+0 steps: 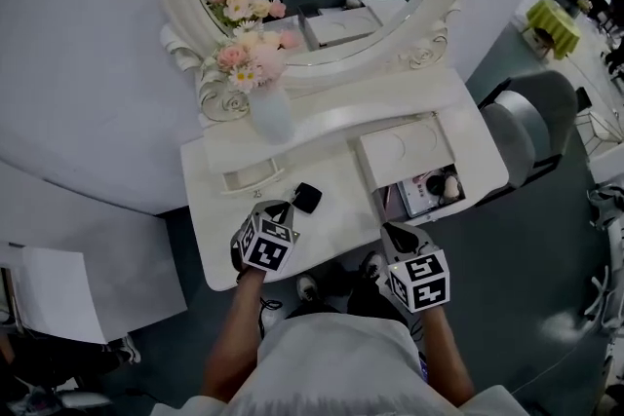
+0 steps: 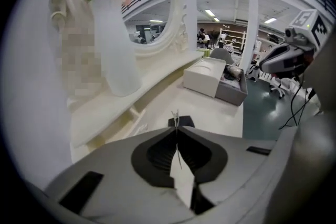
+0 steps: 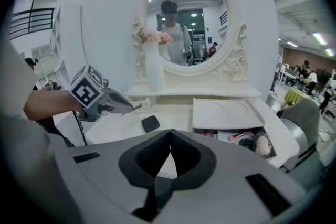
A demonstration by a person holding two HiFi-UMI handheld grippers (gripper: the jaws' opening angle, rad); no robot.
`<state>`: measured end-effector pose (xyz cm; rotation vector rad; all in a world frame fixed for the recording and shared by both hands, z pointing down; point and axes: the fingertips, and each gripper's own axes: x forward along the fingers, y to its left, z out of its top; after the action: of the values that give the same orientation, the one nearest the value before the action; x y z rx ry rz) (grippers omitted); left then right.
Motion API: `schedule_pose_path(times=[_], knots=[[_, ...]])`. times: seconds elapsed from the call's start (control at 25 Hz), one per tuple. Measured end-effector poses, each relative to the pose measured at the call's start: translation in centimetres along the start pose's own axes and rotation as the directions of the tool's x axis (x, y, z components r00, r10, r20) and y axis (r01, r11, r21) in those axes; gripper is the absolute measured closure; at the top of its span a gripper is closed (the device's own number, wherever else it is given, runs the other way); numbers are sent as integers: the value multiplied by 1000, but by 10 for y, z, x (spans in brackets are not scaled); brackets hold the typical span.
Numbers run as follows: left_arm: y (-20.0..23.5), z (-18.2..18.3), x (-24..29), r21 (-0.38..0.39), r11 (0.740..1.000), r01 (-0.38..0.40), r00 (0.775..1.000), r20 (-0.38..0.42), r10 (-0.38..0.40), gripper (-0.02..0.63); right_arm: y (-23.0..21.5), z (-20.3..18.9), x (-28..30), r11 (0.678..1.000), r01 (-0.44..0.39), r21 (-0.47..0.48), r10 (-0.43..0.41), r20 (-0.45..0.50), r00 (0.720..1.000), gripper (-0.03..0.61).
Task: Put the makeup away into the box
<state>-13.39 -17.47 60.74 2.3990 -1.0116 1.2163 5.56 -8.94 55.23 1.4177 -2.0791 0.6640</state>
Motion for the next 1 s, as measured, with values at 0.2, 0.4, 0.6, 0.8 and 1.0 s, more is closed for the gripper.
schedule_pose_path(times=[0.2, 0.4, 0.6, 0.8, 1.0], knots=[[-52, 57, 22, 92, 994, 62, 997, 40, -66, 591, -46, -6, -20, 999, 40, 30, -40, 12, 999, 581], [-113, 109, 45, 187, 972, 145, 985, 63, -159, 591, -94, -15, -36, 994, 84, 69, -86, 17, 996, 581], [-175, 144, 64, 280, 933, 226, 967, 55, -250, 590, -131, -30, -45, 989, 109, 99, -111, 10, 994, 581], [-222, 166, 85, 355, 889, 290, 948, 25, -319, 591, -156, -45, -51, 986, 117, 121, -118, 1, 993, 581], [-256, 167, 111, 444, 831, 336, 937, -62, -345, 591, -176, -56, -58, 982, 124, 139, -125, -2, 992, 581]])
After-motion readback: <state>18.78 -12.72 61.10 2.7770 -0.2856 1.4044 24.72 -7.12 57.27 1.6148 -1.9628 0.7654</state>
